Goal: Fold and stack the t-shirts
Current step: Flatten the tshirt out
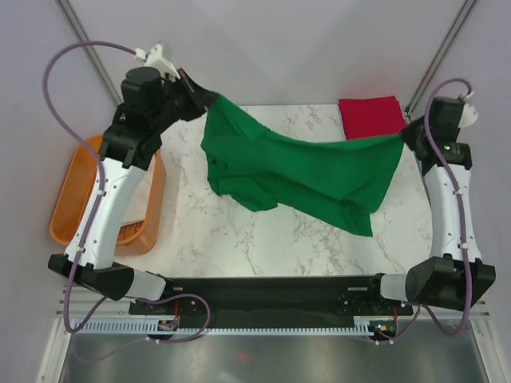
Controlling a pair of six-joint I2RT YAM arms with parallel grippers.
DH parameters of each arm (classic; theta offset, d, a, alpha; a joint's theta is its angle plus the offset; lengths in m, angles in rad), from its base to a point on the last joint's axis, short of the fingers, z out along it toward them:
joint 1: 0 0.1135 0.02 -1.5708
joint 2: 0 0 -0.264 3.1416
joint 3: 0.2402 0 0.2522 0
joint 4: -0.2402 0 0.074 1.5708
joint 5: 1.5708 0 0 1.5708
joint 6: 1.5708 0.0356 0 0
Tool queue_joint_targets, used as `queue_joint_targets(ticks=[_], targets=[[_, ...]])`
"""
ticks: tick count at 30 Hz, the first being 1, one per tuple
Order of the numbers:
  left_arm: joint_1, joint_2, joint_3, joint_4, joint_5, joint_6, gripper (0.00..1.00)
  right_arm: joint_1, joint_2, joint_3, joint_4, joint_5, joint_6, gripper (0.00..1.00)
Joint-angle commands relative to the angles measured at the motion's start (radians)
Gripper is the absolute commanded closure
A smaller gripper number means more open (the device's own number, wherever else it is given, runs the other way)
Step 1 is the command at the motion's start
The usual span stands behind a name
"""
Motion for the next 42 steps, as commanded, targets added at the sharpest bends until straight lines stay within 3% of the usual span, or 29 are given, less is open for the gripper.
queue_joint_targets(ticks=[1,3,7,17,24,38,42], targets=[[0.001,-0.019,0.211,0.052,-0.059,0.018,0.98,-0.003,-0.065,0.267,-0.039,-0.076,-0.106,1.00],[0.001,-0.057,0.277,0.051,-0.079,0.009,0.98,-0.003,-0.086,0.374,-0.042,-0.108,-0.103,1.00],[0.001,-0.182,0.278,0.052,-0.038,-0.027,0.98,-0.003,-0.204,0.436,-0.072,-0.181,-0.094,1.00],[0.001,-0.490,0.183,0.049,0.025,-0.053,0.98,-0.003,-0.494,0.499,-0.244,-0.087,-0.092,1.00],[0.001,-0.426,0.166,0.049,0.051,0.024,0.98,-0.003,-0.412,0.550,-0.266,-0.106,-0.113,1.00],[0.001,-0.261,0.175,0.049,-0.006,0.140,0.98,-0.003,-0.290,0.475,-0.217,-0.016,-0.209,1.00],[0.001,-0.309,0.164,0.049,0.017,0.127,0.98,-0.003,-0.312,0.516,-0.304,0.114,-0.189,1.00]])
